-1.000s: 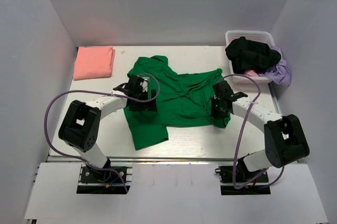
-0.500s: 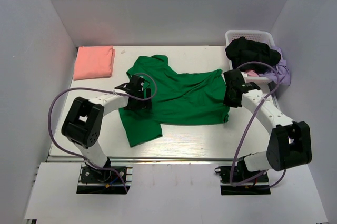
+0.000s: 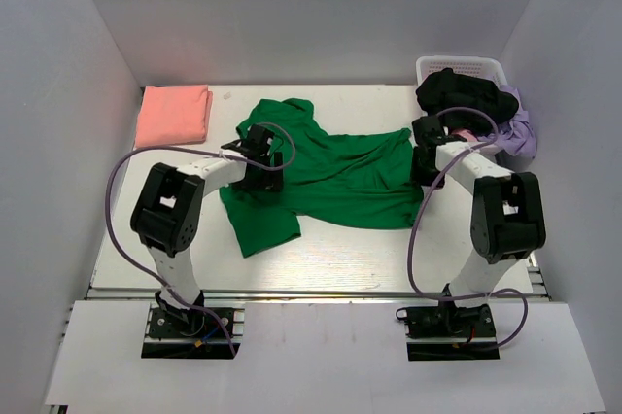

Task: Fold and stack the t-shirts
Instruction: Flatten out the tshirt

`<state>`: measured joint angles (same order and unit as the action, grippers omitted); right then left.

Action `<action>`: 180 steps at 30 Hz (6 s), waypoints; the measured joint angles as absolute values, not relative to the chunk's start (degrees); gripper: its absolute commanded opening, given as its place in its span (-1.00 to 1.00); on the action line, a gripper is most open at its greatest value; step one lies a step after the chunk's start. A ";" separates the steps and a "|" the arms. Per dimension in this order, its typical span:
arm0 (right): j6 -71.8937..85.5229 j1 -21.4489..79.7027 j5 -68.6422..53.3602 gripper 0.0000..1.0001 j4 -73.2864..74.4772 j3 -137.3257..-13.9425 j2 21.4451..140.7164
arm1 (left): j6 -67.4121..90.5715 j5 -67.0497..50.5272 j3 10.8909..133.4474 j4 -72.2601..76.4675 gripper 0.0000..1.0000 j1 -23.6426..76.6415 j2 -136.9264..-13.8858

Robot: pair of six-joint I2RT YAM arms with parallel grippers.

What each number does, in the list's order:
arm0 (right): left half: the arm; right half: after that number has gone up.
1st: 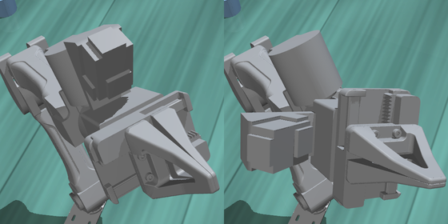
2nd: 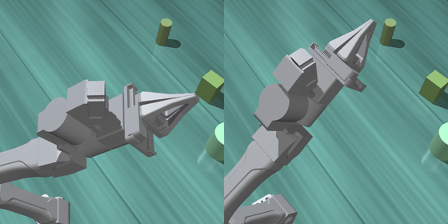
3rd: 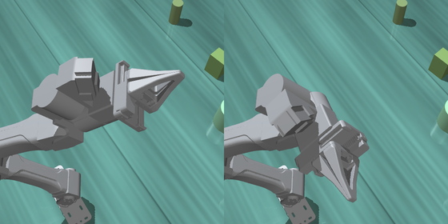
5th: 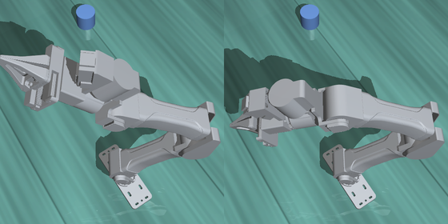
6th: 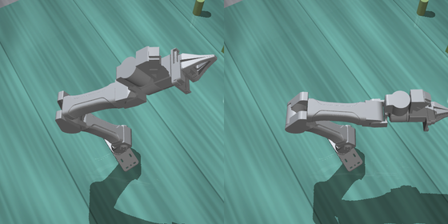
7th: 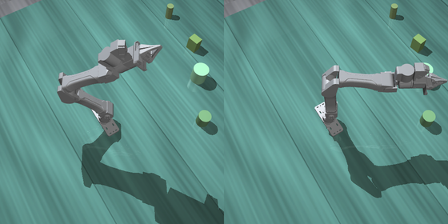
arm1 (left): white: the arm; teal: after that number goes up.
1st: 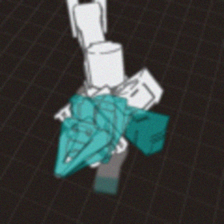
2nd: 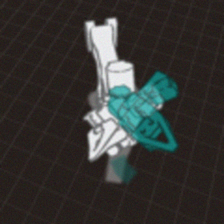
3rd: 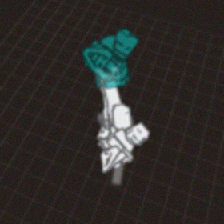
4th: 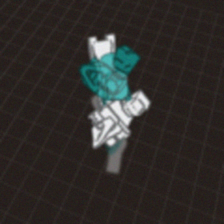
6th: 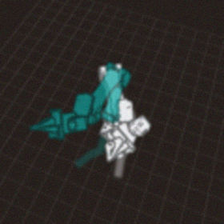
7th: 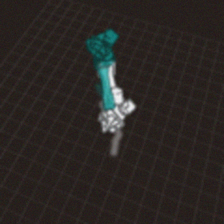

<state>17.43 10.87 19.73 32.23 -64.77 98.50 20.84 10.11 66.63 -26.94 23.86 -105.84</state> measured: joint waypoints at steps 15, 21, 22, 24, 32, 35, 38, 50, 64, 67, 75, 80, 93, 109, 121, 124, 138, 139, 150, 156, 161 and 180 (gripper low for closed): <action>16.36 10.68 9.45 0.81 30.72 -56.27 75.05 | 24.21 9.93 66.28 -32.27 1.00 23.75 -89.21; 16.34 10.68 2.61 0.81 31.62 -47.27 71.64 | 30.70 8.75 51.05 -36.91 1.00 23.86 -76.27; 16.38 10.74 1.78 0.81 31.51 -46.44 71.88 | 31.57 8.29 48.62 -37.63 1.00 23.94 -75.48; 16.64 10.74 0.47 0.81 31.38 -45.41 72.73 | 32.82 7.49 45.32 -39.05 1.00 24.18 -75.33; 19.81 10.72 1.39 -0.05 27.66 -43.31 75.26 | 35.55 5.41 40.40 -38.50 0.89 24.29 -75.81; 21.08 10.72 2.48 -0.25 26.74 -42.89 76.31 | 36.49 4.95 38.33 -36.49 0.84 24.29 -75.81; 22.06 10.70 3.68 -0.38 26.68 -42.48 77.10 | 37.04 4.97 37.04 -34.74 0.76 24.29 -75.35; 22.28 10.55 5.32 -1.00 25.06 -42.30 77.32 | 37.65 3.31 36.80 -25.19 -1.00 24.27 -78.48; 18.15 10.55 4.82 -1.00 28.18 -42.68 64.07 | 33.89 5.13 42.33 -26.74 -1.00 23.77 -54.46; 17.41 10.52 5.72 -1.00 28.58 -43.05 62.04 | 33.32 8.32 45.67 -26.72 -1.00 23.70 -53.15; 15.53 10.50 9.54 -1.00 27.33 -45.39 55.35 | 29.63 16.62 55.48 -28.03 -1.00 23.70 -54.24; 12.67 10.52 8.86 -1.00 22.11 -51.46 50.59 | 25.56 20.62 65.63 -23.99 -1.00 23.70 -54.81; 2.13 10.59 4.80 -1.00 16.08 -77.71 49.56 | 10.63 20.49 84.79 -15.64 -1.00 23.70 -53.52; -2.55 10.61 0.64 -1.00 22.74 -92.53 44.18 | 3.97 12.14 99.55 -18.68 -1.00 23.70 -50.26; 0.21 10.61 -0.01 -1.00 25.34 -89.91 35.20 | 4.71 6.26 105.21 -24.45 -1.00 23.70 -48.53; 1.37 10.61 0.01 -1.00 25.76 -88.31 32.91 | 5.32 4.86 105.27 -25.67 -1.00 23.70 -47.88; 7.25 10.61 3.62 -1.00 19.44 -70.85 33.69 | 6.92 8.12 93.67 -19.86 -1.00 23.75 -49.84; 7.73 10.61 4.45 -1.00 18.85 -69.10 35.03 | 6.94 9.47 91.81 -18.98 -1.00 23.75 -51.29; 11.38 10.50 10.00 -1.00 13.06 -59.40 65.17 | 6.98 22.96 83.29 -10.94 -1.00 22.76 -84.16; 11.00 9.98 8.58 -1.00 11.64 -64.84 84.34 | 7.68 23.75 86.26 -9.02 -1.00 18.90 -102.13; 10.00 9.58 9.41 -1.00 11.22 -76.99 98.70 | 8.27 20.75 96.82 -7.31 -1.00 15.22 -116.09; 5.67 9.65 0.64 0.81 14.09 -101.45 119.20 | 12.43 6.50 120.66 -7.18 1.00 9.47 -138.08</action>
<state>5.67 9.65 0.64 14.09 -101.45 119.20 12.43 6.50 120.66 -7.18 9.47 -138.08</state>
